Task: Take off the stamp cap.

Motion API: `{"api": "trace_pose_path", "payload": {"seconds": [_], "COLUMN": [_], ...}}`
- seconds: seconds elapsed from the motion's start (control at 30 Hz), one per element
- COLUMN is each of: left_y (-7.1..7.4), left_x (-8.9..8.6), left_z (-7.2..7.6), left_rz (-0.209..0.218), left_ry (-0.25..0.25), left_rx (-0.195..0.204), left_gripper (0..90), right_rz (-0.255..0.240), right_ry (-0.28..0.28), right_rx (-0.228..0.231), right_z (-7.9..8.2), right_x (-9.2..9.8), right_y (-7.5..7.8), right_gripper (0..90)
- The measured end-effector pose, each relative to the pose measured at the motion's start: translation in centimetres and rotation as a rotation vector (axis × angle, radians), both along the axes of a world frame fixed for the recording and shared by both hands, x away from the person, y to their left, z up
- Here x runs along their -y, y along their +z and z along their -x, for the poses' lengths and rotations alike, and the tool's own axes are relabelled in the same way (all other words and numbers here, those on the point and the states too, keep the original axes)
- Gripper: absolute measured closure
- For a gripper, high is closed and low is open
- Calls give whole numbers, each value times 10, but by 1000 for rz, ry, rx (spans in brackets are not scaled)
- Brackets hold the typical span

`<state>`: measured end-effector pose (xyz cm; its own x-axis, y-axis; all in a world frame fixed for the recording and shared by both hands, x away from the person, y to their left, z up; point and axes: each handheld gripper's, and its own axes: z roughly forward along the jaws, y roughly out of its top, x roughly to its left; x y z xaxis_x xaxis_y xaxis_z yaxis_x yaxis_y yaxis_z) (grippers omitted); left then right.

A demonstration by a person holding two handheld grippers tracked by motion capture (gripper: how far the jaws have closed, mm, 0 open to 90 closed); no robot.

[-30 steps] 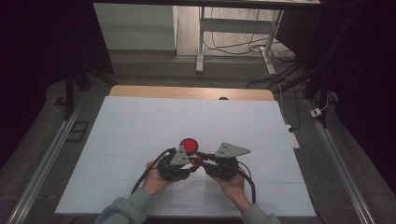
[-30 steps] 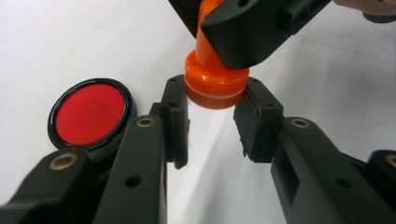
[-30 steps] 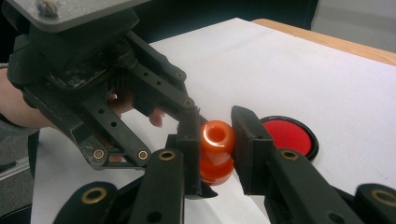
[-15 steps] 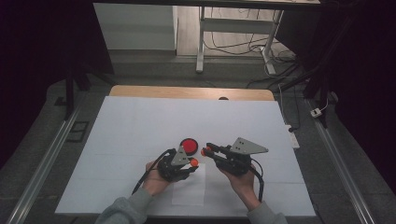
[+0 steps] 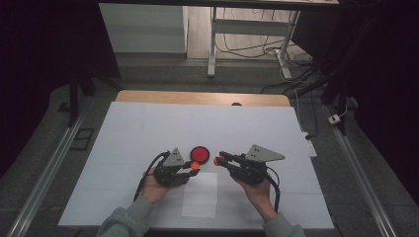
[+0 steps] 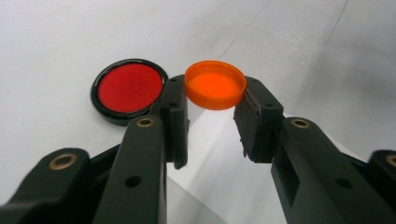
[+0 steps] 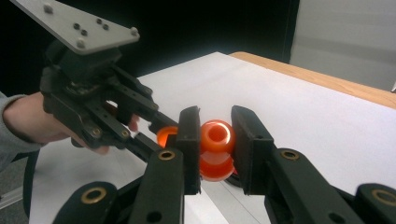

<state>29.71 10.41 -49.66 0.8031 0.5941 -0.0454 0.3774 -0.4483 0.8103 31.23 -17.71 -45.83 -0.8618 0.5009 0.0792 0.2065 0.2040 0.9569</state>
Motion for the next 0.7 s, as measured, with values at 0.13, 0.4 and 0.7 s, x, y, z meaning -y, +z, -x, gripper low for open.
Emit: {"api": "trace_pose_path", "payload": {"seconds": [0.13, 0.4, 0.7], "left_y": [1, 3, 1], "left_x": [-9, -30, -47], "left_z": [3, 8, 20], "left_rz": [11, 58, 59], "left_ry": [13, 40, 60], "left_rx": [1, -8, -9], "left_gripper": [658, 657, 657], "right_rz": [1, 5, 9], "right_ry": [-4, 1, -8], "right_rx": [-4, -3, -1], "right_z": [-1, -2, -2], "right_x": [2, 4, 8], "right_y": [-1, -1, -2], "right_gripper": [733, 733, 732]}}
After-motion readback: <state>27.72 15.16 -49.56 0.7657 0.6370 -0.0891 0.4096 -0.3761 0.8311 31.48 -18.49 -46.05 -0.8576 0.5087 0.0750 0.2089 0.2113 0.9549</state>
